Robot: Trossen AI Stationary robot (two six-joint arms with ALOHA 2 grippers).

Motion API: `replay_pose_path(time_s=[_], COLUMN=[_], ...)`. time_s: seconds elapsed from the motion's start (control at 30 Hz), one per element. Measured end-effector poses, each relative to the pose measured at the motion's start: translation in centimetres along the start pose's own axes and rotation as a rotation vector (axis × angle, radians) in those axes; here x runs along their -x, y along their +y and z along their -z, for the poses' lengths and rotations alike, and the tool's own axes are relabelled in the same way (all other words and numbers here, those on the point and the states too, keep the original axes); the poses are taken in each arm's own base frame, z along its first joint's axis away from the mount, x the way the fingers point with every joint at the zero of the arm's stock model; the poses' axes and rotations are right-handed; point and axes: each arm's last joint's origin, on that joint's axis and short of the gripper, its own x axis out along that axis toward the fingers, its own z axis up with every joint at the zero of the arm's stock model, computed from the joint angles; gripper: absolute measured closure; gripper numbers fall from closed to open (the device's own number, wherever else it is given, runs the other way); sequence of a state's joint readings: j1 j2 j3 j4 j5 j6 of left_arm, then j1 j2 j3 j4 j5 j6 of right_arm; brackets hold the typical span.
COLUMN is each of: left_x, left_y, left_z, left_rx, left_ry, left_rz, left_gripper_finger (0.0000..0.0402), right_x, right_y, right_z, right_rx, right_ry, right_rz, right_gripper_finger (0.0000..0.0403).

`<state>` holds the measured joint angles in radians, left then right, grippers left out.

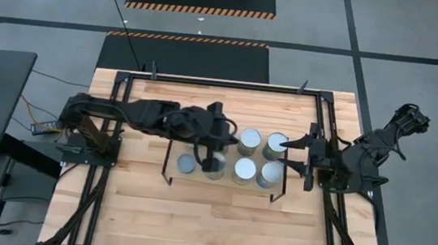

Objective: Pick and place cans onto a shelf
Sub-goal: Return to Home Position

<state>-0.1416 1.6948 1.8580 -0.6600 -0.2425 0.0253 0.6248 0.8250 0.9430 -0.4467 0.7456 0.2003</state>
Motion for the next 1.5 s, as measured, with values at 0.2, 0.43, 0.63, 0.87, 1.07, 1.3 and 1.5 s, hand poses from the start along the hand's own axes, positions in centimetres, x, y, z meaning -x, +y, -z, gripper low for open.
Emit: replay_pose_path(time_s=[0.2,0.43,0.63,0.87,1.07,1.3,1.5], left_x=[2.1,1.8,2.4,2.6,1.6,3.7,11.0], left_y=[-0.1,0.9,1.2,2.3,3.5,5.2,5.8], left_z=[-0.3,0.4,0.5,0.4,1.3,6.8,11.2], left_rx=[-0.053,-0.075,-0.098,-0.125,-0.116,0.0,0.093], left_ry=[-0.008,0.064,0.069,0.059,0.032,-0.083,-0.278], left_rz=[0.04,0.034,0.043,0.088,0.16,0.086,0.034], left_gripper_finger=[0.039,0.0395,0.039,0.0388,0.0396,0.039,0.0389], right_x=[-0.6,-0.9,1.2,3.1,2.3,0.6,1.3], right_y=[0.4,0.4,-0.4,-2.3,-2.5,-3.4,-5.5], right_z=[1.6,3.1,3.2,3.5,5.0,4.0,2.8], right_rx=[0.028,0.044,0.024,0.035,0.003,0.072,0.118], right_ry=[0.0,0.045,0.119,0.101,0.001,-0.161,-0.244], right_rz=[-0.106,-0.133,-0.265,-0.287,-0.396,-0.483,-0.428], right_gripper_finger=[0.023,0.0283,0.0309,0.0312,0.0324,0.0369,0.0398])
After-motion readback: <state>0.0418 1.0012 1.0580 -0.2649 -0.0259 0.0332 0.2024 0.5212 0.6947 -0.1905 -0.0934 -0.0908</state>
